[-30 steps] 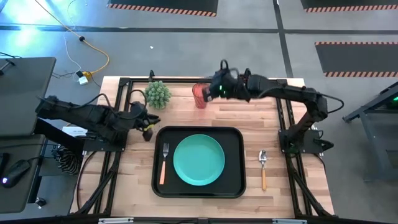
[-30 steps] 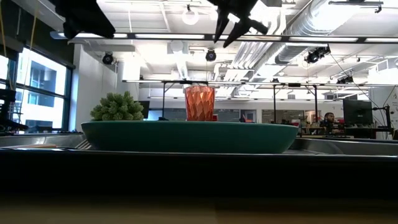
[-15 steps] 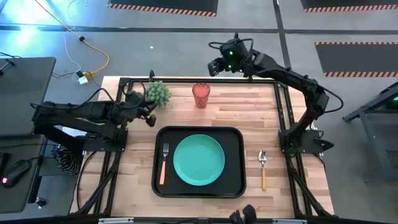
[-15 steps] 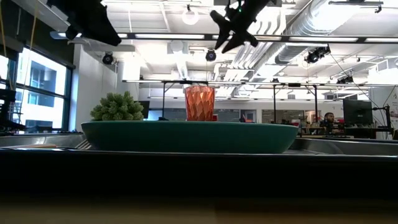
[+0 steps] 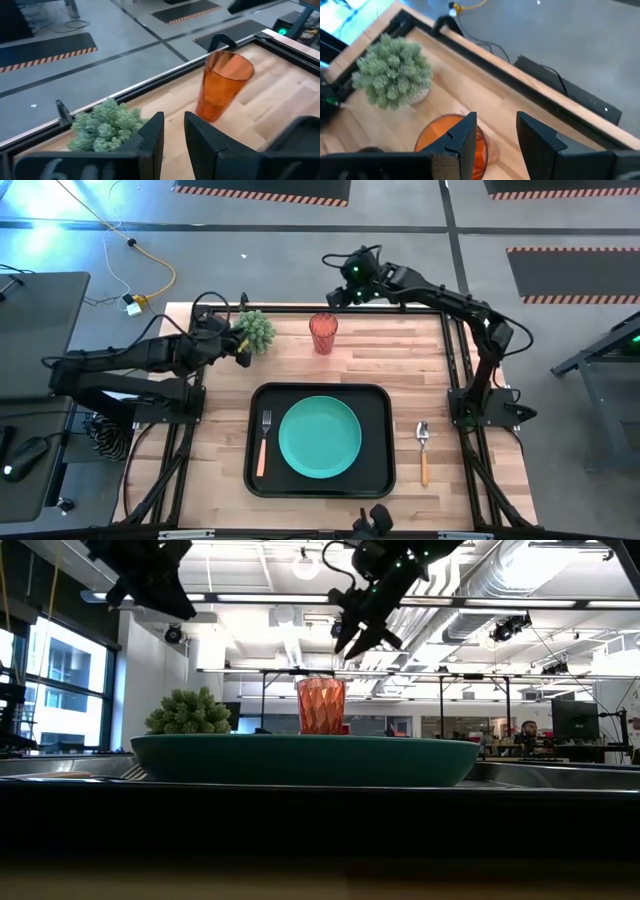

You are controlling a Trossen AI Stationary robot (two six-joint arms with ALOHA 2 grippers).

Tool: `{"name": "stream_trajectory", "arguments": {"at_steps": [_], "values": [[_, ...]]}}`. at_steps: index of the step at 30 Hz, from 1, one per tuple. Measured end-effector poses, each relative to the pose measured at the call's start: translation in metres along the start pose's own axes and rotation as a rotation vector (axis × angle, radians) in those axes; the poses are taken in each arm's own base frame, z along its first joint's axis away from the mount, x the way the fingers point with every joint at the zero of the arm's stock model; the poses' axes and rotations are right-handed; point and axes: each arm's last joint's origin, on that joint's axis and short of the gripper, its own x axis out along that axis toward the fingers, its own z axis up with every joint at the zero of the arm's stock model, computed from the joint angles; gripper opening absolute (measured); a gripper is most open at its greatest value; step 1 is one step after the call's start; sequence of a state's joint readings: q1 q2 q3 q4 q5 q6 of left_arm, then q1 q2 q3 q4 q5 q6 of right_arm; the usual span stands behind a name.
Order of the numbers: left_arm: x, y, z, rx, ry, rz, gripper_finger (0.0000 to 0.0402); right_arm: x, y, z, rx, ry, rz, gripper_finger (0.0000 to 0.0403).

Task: Pick and place plate/cup/fork/spoon on tray
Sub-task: Put the red cup on the black tray to the top right of the green plate

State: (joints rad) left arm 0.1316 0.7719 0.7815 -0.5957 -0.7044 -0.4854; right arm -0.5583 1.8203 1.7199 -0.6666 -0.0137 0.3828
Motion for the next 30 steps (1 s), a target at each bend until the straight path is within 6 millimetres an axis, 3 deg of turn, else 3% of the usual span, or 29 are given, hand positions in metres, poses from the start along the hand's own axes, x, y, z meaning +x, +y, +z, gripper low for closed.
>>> {"name": "stream_trajectory", "arguments": {"at_steps": [14, 25, 30], "values": [[0.006, 0.008, 0.003, -0.029, -0.003, 0.062, 0.0067, 0.031, 0.015, -0.026, -0.046, 0.158, -0.017, 0.0129], [0.006, 0.009, 0.003, -0.031, 0.000, 0.066, 0.0067, 0.058, 0.014, -0.040, -0.061, 0.234, -0.072, 0.0128], [0.006, 0.009, 0.003, -0.031, 0.001, 0.066, 0.0067, 0.059, 0.013, -0.041, -0.061, 0.237, -0.083, 0.0113]]}}
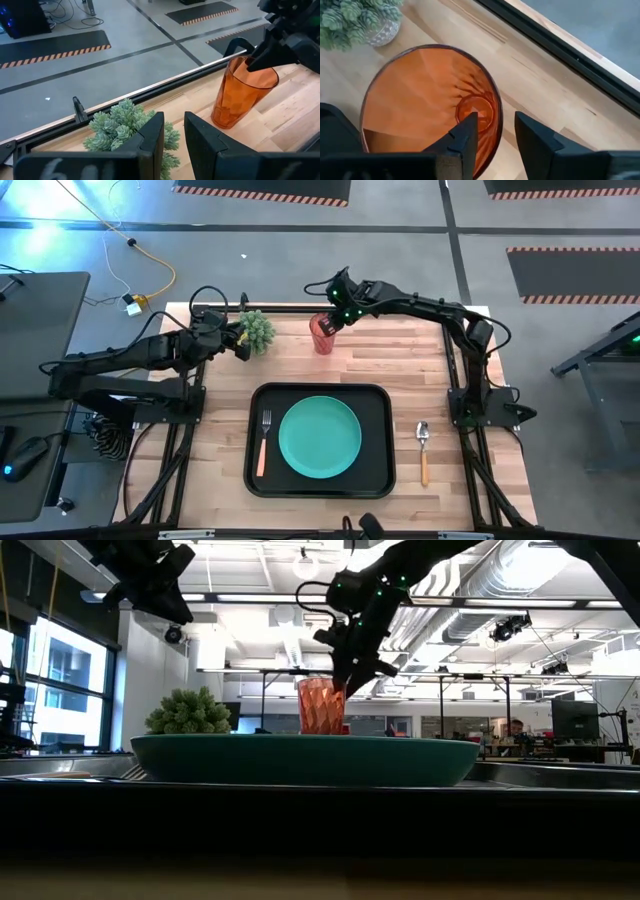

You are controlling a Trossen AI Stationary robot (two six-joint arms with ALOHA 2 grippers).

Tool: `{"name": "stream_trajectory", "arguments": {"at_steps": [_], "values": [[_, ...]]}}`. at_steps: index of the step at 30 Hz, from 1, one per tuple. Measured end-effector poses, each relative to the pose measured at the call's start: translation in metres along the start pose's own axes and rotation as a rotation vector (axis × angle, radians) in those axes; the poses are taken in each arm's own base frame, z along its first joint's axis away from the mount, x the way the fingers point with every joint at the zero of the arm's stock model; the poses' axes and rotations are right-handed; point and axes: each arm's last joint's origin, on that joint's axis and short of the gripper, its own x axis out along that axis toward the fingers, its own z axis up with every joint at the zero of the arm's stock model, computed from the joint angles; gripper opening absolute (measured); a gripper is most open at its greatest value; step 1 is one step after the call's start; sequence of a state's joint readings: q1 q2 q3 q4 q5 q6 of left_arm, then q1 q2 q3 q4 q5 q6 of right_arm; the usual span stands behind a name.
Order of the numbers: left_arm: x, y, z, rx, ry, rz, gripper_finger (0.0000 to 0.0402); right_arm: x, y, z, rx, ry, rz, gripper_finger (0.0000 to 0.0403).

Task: Pick and place plate/cup/fork/spoon on tray
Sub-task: Put the red cup on the black tray to the top right of the green plate

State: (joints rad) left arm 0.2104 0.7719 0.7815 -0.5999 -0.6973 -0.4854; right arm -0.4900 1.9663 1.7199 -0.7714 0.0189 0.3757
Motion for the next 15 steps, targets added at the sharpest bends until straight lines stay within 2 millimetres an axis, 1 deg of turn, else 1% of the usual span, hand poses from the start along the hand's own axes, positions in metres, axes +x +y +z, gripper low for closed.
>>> {"name": "stream_trajectory", "arguments": {"at_steps": [3, 8, 9, 13, 15], "values": [[0.0000, 0.0000, 0.0000, 0.000, 0.000, 0.000, 0.0067, 0.0000, -0.0018, 0.0005, 0.011, -0.001, -0.008, 0.0086], [0.0000, 0.0000, 0.0000, 0.000, 0.000, 0.001, 0.0067, 0.0000, -0.0033, 0.0012, 0.001, -0.005, -0.014, 0.0017], [0.0000, 0.0000, 0.0000, 0.000, 0.000, 0.000, 0.0067, 0.0000, -0.0037, 0.0014, -0.008, -0.007, -0.022, 0.0010], [0.0000, 0.0000, -0.0001, 0.001, 0.001, -0.001, 0.0067, 0.0000, -0.0049, 0.0018, -0.010, -0.015, -0.043, 0.0012], [0.0000, -0.0001, -0.0002, 0.001, 0.003, -0.003, 0.0067, -0.0008, -0.0048, 0.0018, -0.010, -0.014, -0.038, 0.0007]]}}
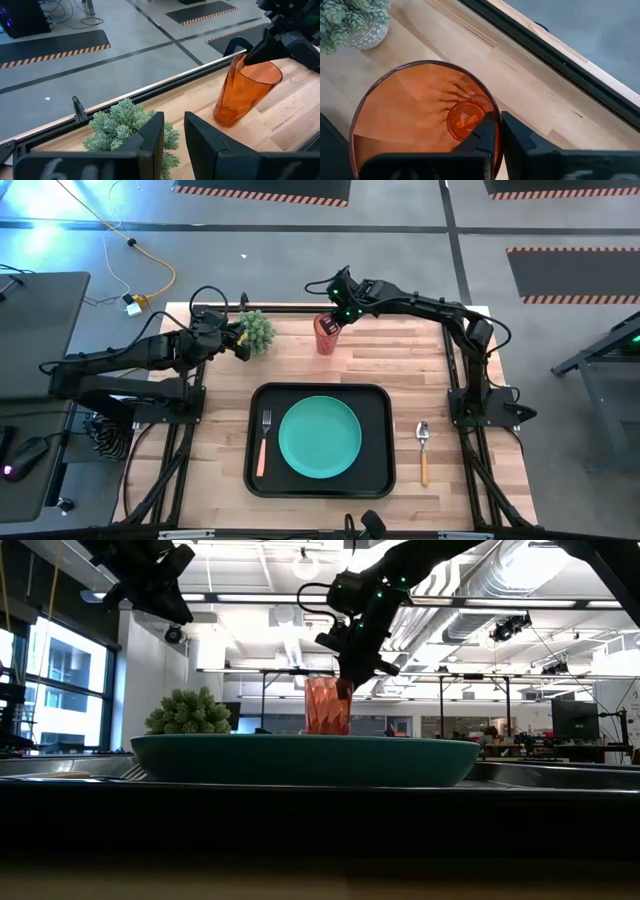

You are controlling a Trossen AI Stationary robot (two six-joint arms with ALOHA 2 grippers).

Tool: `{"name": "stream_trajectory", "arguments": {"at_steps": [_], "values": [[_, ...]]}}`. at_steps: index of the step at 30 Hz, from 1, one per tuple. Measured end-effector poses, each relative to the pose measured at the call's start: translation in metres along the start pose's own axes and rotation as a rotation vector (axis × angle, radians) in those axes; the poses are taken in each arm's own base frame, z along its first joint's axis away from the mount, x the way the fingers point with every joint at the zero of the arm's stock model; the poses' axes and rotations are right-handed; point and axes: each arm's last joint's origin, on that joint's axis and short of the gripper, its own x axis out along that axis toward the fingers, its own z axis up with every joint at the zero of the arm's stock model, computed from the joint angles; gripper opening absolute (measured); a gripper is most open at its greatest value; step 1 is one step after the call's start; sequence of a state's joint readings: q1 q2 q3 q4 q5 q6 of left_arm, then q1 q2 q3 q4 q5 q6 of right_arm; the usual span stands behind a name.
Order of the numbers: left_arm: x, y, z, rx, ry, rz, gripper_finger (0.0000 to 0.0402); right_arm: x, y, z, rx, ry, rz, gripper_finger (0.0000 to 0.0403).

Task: Pick and place plate/cup/fork/spoon on tray
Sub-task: Put the red cup on the black tray to the top right of the green plate

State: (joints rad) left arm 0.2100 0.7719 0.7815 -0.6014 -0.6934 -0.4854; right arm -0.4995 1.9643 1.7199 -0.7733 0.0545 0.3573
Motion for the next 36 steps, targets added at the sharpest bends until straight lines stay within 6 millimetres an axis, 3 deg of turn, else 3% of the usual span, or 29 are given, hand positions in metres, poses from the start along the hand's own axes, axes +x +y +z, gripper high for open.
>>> {"name": "stream_trajectory", "arguments": {"at_steps": [8, 16, 25, 36], "values": [[0.000, 0.000, 0.000, 0.019, 0.001, -0.001, 0.0067, -0.024, 0.003, 0.001, -0.001, -0.036, 0.024, 0.0003], [0.000, -0.001, -0.001, 0.020, 0.021, -0.037, 0.0067, -0.081, 0.017, -0.006, 0.007, -0.128, 0.028, 0.0002], [0.000, -0.002, -0.001, 0.020, 0.031, -0.055, 0.0066, -0.140, 0.040, -0.040, 0.008, -0.112, 0.015, 0.0001], [0.000, -0.004, -0.002, 0.053, 0.072, -0.139, 0.0067, -0.166, 0.069, -0.102, 0.044, 0.070, -0.173, 0.0001]]}}
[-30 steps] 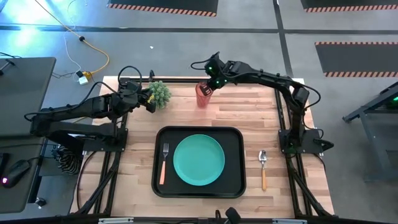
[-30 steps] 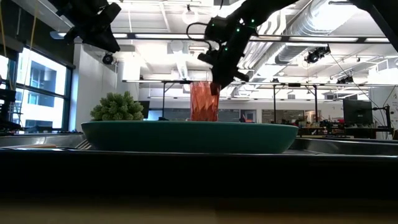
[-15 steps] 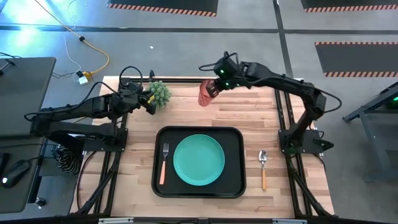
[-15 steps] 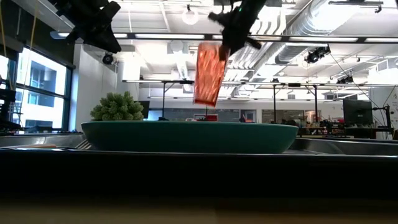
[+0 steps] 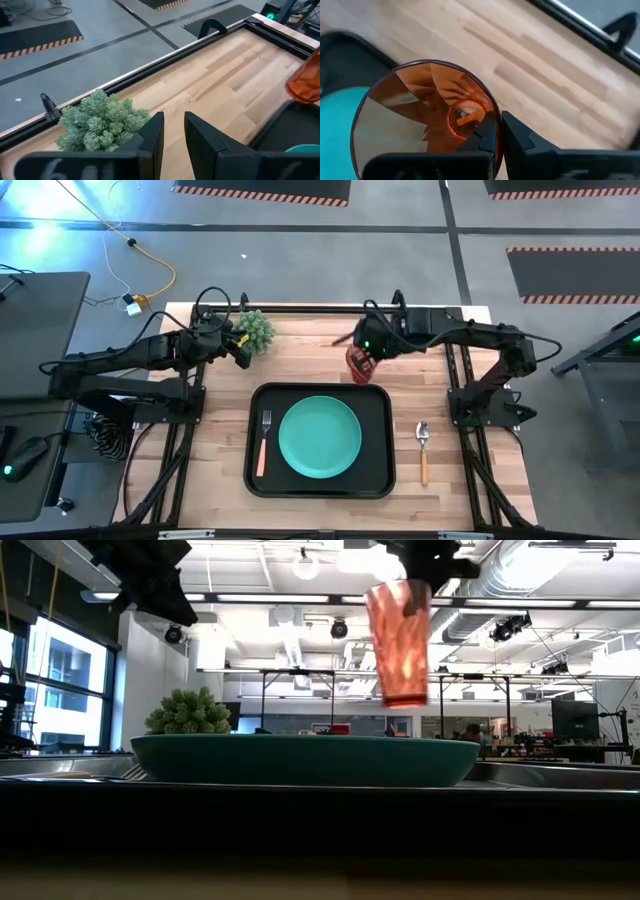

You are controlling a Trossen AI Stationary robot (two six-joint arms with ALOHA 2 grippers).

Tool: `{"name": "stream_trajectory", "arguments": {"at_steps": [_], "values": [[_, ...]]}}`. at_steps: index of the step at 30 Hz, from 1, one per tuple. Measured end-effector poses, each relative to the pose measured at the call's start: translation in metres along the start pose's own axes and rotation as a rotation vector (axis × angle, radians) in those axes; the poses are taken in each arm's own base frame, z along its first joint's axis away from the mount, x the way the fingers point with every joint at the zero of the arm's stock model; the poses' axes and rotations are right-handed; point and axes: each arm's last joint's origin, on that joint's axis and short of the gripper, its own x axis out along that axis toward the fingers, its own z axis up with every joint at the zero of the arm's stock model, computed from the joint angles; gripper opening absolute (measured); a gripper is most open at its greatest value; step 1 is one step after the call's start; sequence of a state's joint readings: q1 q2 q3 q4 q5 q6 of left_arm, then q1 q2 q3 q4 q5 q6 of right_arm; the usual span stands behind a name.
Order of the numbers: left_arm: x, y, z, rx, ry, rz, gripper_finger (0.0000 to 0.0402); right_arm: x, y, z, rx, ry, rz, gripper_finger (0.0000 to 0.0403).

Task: Pick and place plate/cup/fork/spoon on tray
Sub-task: Put the red cup on the black tray to the top right of the green plate

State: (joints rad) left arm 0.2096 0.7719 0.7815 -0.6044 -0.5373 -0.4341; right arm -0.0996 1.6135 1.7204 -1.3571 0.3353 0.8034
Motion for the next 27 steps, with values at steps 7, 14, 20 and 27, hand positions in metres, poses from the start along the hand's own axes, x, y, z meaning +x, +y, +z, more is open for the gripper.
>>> {"name": "stream_trajectory", "arguments": {"at_steps": [7, 14, 20, 27], "values": [[0.000, 0.000, -0.001, 0.004, 0.011, -0.011, 0.0067, 0.003, 0.018, -0.029, 0.018, 0.042, -0.010, 0.0000], [0.000, 0.002, -0.007, 0.039, 0.069, 0.006, 0.0067, 0.010, 0.033, -0.065, 0.059, 0.096, -0.030, 0.0000], [-0.001, 0.003, -0.011, 0.059, 0.117, -0.007, 0.0067, 0.012, 0.030, -0.093, 0.127, 0.117, -0.057, 0.0000], [-0.001, 0.003, -0.010, 0.057, 0.116, -0.009, 0.0067, 0.003, 0.005, -0.117, 0.212, 0.071, -0.051, 0.0000]]}}
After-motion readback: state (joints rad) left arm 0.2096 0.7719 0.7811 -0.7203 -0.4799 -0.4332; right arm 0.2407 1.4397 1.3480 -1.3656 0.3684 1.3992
